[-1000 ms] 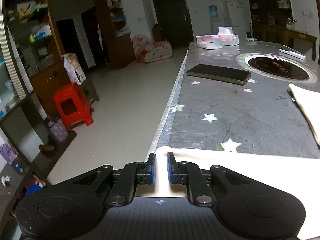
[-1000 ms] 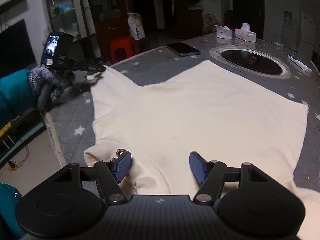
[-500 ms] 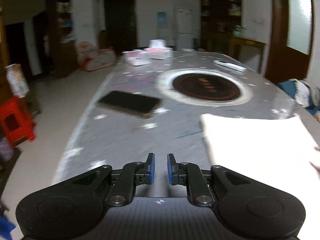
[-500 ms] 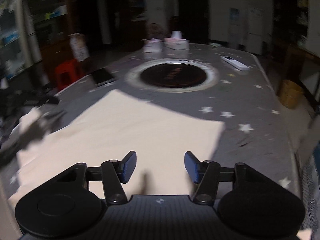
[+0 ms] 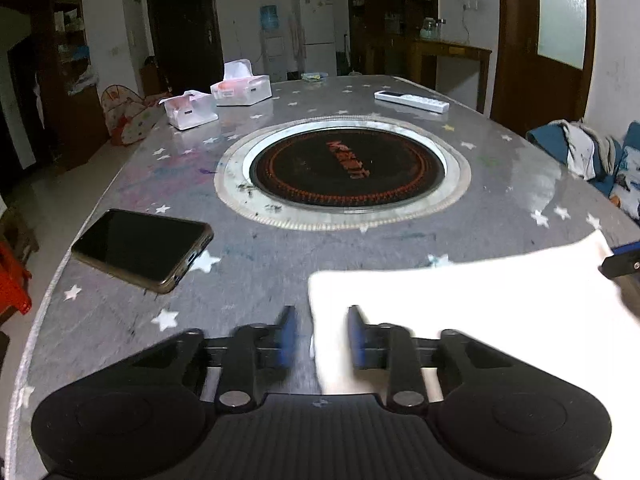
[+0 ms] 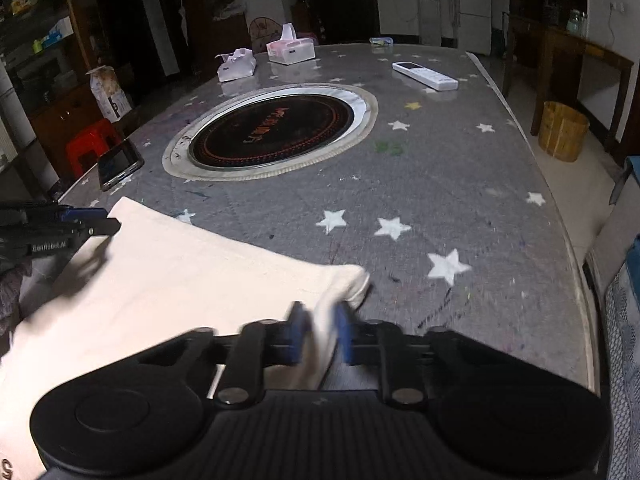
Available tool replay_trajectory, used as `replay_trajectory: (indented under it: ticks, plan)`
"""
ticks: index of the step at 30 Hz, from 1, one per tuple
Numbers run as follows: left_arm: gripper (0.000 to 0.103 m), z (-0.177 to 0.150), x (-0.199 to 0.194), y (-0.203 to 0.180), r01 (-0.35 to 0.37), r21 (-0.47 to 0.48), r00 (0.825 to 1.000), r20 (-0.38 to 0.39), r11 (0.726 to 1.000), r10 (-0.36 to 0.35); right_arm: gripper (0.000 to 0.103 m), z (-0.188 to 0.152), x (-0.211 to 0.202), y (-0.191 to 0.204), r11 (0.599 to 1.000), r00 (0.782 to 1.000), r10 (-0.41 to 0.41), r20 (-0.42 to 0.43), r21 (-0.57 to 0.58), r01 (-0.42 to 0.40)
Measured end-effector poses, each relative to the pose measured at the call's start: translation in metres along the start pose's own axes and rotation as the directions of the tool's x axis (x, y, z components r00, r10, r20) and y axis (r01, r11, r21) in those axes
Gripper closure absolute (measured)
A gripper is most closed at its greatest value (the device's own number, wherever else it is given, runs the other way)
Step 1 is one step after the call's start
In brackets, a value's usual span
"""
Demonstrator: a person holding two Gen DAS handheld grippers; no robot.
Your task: Fold clothes
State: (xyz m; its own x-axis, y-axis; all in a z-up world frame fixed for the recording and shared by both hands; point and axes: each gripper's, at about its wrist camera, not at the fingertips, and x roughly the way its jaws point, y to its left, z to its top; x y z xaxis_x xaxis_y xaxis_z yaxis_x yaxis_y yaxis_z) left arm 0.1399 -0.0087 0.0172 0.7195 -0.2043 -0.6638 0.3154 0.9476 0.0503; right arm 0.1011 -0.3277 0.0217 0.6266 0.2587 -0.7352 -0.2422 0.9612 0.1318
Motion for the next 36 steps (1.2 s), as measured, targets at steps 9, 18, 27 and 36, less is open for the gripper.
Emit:
replay_trajectory:
  ticks: [9,18,27,36]
  plan:
    - [0.098,0.012,0.015,0.015,-0.105,-0.005,0.994,0.020,0.995,0.105,0.099,0.033,0.027,0.008,0.994,0.999,-0.044,0.032,-0.094,0.047]
    - [0.086,0.006,-0.027,0.000,-0.064,-0.006,0.995,0.071,0.998,0.065,0.089,0.013,-0.021,0.044,0.977,0.997,0.049,0.068,-0.209,-0.034]
    - [0.086,-0.056,-0.097,-0.069,0.183,0.112,0.980,0.059,0.977,-0.191,0.080,-0.074,-0.077,0.102,0.926,0.974,0.223,-0.051,-0.302,-0.228]
    - [0.081,-0.099,-0.119,-0.105,0.215,0.208,0.974,0.025,0.954,-0.225,0.075,-0.133,-0.119,0.097,0.958,0.975,0.220,-0.013,-0.186,-0.219]
